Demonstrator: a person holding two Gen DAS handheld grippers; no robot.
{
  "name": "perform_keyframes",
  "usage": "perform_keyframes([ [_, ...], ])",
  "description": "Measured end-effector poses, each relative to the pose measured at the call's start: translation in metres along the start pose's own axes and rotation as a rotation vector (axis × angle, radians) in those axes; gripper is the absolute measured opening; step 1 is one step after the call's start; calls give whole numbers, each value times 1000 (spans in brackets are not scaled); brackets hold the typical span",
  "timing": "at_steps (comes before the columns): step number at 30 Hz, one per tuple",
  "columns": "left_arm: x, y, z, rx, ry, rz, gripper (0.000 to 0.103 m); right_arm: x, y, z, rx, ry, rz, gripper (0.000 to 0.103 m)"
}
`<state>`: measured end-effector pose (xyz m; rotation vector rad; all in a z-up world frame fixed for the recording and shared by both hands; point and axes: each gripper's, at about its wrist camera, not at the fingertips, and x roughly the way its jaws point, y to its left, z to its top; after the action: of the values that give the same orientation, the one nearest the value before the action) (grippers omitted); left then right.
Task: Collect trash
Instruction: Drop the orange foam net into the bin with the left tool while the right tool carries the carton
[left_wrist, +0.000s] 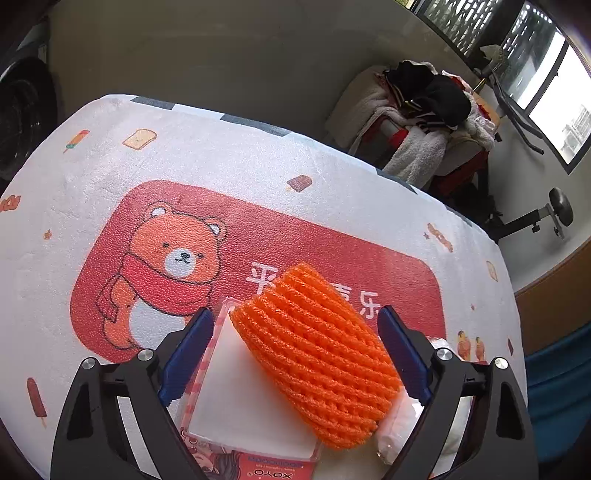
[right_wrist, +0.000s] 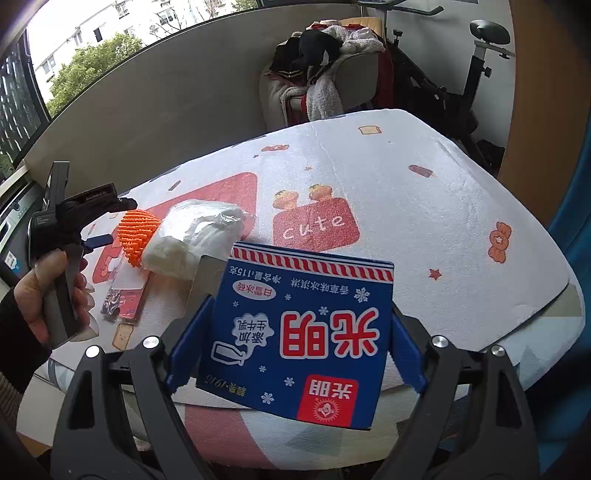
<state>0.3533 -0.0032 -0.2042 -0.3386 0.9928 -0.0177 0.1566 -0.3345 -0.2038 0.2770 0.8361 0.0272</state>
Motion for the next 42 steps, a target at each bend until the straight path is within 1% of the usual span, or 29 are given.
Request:
perform_keyframes([
  [2,8,4,-2,-3,23,18,64,2,-1,-1,2,4,2,85],
  [3,10,6,-3,-9,33,15,49,2,-1,-1,2,6,6,85],
  [5,5,12,-6,-27,22,-11,38,1,2,-2,-2,5,11,85],
  [6,2,13,-7,-20,18,-22,34,0,4,-2,-7,1,13,85],
  [7,-2,12,-7,-4,14,-22,33,-1,6,-1,-14,-3,16,85],
  [11,-26,13,-13,46,-7,-25,31,-7,17,-2,-35,-16,29,85],
  [16,-62,21,-24,73,-26,-52,31,-18,35,-5,-57,-25,50,85],
  [23,-111,37,-54,131,-51,-72,31,-36,61,-18,-100,-35,82,85],
  [31,-155,60,-113,237,-80,-56,31,-51,85,-37,-162,-44,98,85],
  [36,-173,70,-153,296,-86,-54,31,-56,97,-48,-195,-45,107,85],
  [42,-191,75,-196,364,-95,-68,31,-59,107,-58,-238,-50,115,85],
])
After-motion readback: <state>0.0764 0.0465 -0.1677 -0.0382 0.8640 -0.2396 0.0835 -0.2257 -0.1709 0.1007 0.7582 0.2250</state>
